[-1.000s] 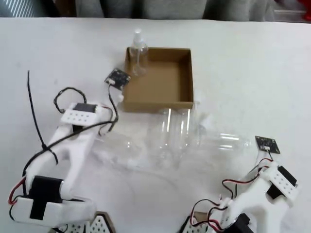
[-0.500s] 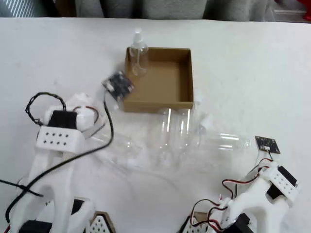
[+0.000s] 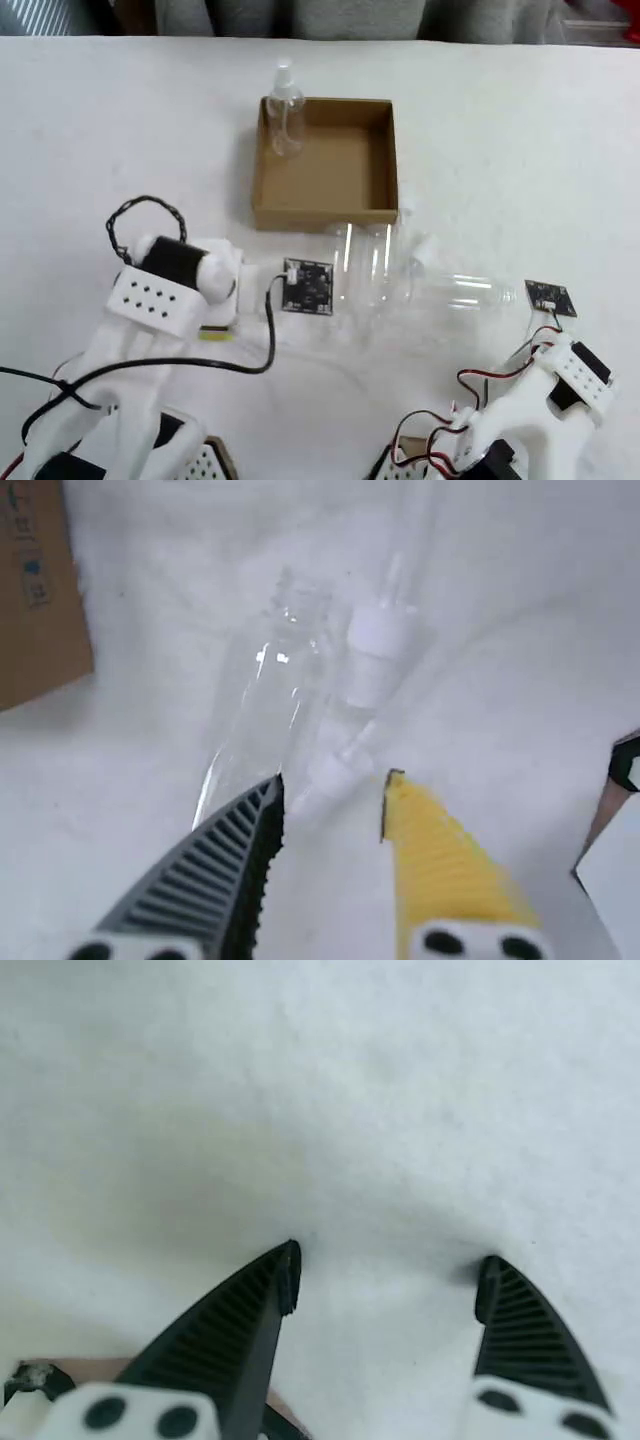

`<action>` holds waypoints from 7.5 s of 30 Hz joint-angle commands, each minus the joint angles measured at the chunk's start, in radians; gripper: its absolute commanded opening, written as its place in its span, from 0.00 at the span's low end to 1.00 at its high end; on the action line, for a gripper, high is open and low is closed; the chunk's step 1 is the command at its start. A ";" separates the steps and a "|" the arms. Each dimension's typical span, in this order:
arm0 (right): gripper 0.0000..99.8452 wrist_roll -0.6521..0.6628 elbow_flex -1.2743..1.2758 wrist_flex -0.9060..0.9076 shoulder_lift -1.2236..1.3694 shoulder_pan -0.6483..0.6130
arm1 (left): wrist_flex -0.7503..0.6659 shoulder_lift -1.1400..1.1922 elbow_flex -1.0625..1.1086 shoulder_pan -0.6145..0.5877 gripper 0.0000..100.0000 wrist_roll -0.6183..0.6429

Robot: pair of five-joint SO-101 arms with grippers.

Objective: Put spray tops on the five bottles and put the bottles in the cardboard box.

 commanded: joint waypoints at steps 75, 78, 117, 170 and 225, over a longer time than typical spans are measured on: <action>0.26 0.011 0.002 -0.039 0.015 0.004 | -0.534 0.493 -0.146 0.058 0.35 0.038; 0.26 0.011 0.002 -0.039 0.015 0.004 | -0.534 0.495 -0.146 0.058 0.35 0.038; 0.26 0.040 0.017 -0.038 0.007 0.007 | -0.585 0.496 -0.081 0.041 0.35 0.037; 0.26 0.031 0.017 -0.038 0.007 -0.001 | -0.209 0.239 -0.339 -0.203 0.17 0.574; 0.26 -0.442 -0.858 0.478 0.019 -1.679 | -0.769 0.035 0.345 -1.052 0.17 1.031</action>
